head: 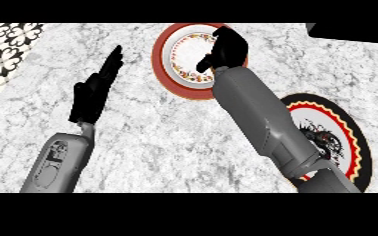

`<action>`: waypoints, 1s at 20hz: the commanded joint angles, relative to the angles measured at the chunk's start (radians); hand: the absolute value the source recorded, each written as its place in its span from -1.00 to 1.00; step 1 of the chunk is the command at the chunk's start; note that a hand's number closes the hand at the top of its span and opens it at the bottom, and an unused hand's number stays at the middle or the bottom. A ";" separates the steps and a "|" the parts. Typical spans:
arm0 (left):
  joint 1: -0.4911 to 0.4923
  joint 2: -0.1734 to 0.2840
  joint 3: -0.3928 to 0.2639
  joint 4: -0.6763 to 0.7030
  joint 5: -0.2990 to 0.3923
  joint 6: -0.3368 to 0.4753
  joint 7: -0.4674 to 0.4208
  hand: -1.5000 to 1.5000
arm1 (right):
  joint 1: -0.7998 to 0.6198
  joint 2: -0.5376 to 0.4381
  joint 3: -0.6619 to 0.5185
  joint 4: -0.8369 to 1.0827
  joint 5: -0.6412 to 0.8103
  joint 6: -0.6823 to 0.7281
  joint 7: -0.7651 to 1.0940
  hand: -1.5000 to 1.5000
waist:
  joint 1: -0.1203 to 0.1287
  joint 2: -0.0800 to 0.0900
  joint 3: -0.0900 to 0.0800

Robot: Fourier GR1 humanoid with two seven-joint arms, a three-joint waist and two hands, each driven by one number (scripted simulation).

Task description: Pick the croissant from the plate and place it in the plate

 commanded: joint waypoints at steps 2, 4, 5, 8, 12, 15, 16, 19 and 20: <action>-0.039 -0.004 0.007 0.026 0.001 -0.007 0.006 0.00 | -0.025 0.002 -0.014 0.044 -0.116 -0.129 -0.075 -1.00 | 0.012 0.005 0.001; -0.017 -0.023 -0.013 0.021 -0.016 0.010 -0.001 0.00 | 0.018 0.002 -0.018 0.009 -0.154 -0.216 -0.163 -1.00 | 0.011 0.004 0.002; -0.034 -0.027 0.001 0.040 -0.011 0.017 -0.008 0.00 | 0.000 0.002 -0.046 -0.033 -0.182 -0.244 -0.190 -1.00 | -0.005 0.003 0.002; -0.019 0.010 0.025 0.045 0.007 -0.018 -0.024 0.00 | 0.027 0.002 -0.006 -0.055 -0.201 -0.409 -0.190 -1.00 | -0.004 -0.006 0.000; 0.037 -0.002 0.020 -0.007 -0.009 0.020 0.009 0.00 | -0.008 0.002 -0.067 -0.086 -0.231 -0.513 -0.168 -1.00 | -0.050 -0.027 0.000; 0.052 0.025 0.075 0.036 0.020 0.003 -0.025 0.00 | 0.063 0.002 -0.058 -0.134 -0.207 -0.563 -0.181 -1.00 | -0.103 -0.035 -0.001; 0.022 0.014 0.057 0.005 -0.004 0.031 0.032 0.00 | 0.115 0.002 -0.060 -0.164 -0.219 -0.606 -0.206 -1.00 | -0.106 -0.037 0.000; 0.110 0.030 0.068 -0.044 0.013 0.010 0.008 0.00 | 0.210 0.002 -0.038 -0.278 -0.182 -0.617 -0.180 -1.00 | -0.122 -0.045 0.000; 0.128 0.046 0.071 -0.073 0.015 0.003 0.038 0.00 | 0.273 -0.024 -0.046 -0.349 -0.179 -0.576 -0.195 -1.00 | -0.135 -0.050 0.000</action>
